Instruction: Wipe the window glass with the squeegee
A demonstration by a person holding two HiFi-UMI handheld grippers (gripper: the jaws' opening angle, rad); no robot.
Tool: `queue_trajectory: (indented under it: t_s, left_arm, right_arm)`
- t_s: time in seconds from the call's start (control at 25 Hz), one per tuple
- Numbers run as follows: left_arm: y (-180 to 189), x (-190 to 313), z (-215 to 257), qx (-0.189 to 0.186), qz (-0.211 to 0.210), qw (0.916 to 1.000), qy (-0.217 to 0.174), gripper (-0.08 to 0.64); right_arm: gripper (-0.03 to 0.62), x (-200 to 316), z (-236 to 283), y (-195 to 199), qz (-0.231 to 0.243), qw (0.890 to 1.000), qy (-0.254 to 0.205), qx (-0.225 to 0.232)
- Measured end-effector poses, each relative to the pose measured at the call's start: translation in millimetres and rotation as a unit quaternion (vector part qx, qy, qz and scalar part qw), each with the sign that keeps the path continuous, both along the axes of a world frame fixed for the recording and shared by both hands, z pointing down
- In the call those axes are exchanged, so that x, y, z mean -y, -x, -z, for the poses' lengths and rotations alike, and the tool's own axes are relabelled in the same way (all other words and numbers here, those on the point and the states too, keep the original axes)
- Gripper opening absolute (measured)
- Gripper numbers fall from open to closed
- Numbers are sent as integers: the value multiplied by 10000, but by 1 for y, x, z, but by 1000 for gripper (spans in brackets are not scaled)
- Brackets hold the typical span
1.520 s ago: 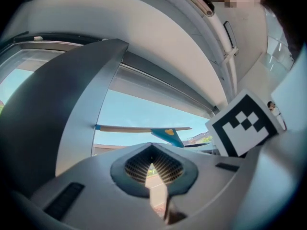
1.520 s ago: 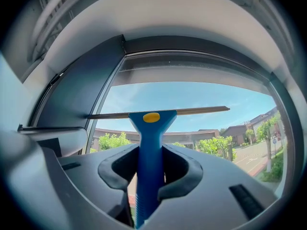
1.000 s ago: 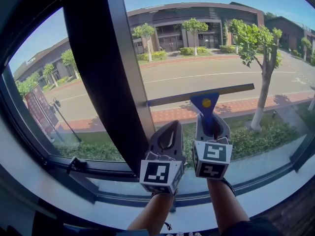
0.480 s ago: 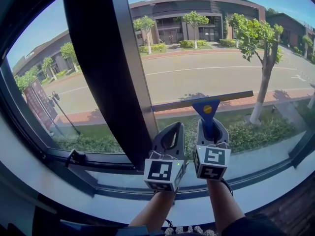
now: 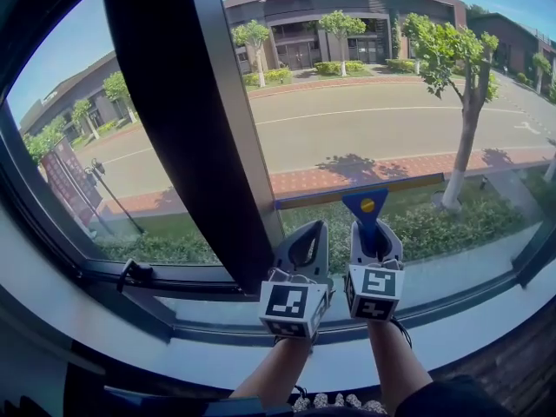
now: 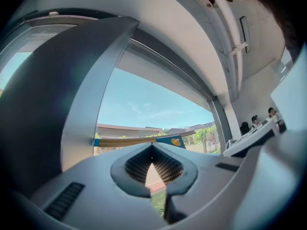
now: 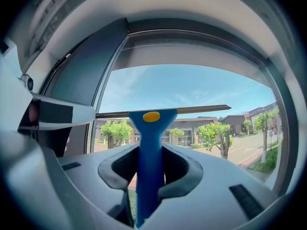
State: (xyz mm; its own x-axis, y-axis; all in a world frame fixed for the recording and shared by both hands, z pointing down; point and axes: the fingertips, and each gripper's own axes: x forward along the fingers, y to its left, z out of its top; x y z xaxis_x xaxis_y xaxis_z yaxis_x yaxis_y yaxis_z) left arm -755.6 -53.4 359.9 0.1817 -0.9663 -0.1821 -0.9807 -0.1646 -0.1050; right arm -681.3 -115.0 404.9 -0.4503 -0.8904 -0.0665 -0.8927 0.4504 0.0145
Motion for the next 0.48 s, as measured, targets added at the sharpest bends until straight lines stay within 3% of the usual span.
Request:
queue_trajectory:
  t_s: [0.48]
  left_arm:
    - [-1, -1, -14, -51, -131, 9997, 203, -5]
  right_arm:
    - [127, -2, -33, 0, 18, 9993, 384, 15]
